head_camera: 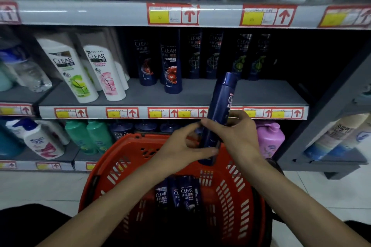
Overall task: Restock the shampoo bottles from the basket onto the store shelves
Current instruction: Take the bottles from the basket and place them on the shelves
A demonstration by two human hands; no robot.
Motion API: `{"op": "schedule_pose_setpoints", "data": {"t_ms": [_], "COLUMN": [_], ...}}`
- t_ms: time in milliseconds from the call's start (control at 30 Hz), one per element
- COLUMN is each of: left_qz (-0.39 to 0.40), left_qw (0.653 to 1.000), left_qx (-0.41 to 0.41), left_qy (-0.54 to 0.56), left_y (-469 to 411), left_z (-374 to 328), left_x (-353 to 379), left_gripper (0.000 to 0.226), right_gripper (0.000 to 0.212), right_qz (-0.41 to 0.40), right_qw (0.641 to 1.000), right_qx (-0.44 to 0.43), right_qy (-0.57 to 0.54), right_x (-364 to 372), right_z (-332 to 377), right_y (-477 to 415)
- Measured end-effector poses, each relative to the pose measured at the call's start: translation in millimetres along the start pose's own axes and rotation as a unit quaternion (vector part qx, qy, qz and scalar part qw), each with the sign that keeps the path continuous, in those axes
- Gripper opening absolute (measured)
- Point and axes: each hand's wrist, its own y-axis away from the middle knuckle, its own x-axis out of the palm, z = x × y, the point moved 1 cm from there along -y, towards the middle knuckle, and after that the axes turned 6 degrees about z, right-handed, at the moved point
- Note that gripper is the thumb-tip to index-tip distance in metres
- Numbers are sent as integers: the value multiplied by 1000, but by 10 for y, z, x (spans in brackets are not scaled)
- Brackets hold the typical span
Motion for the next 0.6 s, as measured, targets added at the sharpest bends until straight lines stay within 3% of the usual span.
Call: {"op": "schedule_pose_setpoints", "data": {"t_ms": [133, 333, 600], "left_qz": [-35, -72, -97], "left_qw": [998, 991, 987], "left_qx": [19, 11, 38], "left_qy": [39, 110, 119], "left_y": [-6, 58, -14], "left_z": [-6, 1, -113], "left_x": [0, -99, -170], "left_gripper": [63, 34, 38], "right_gripper": [82, 21, 36], "right_qz": [-15, 54, 145], "right_qw": [1000, 989, 987], "right_qx": [2, 13, -4], "right_qy": [-13, -138, -64], "right_x": [23, -4, 21], "right_z": [72, 140, 43], "right_y": [12, 90, -61]}}
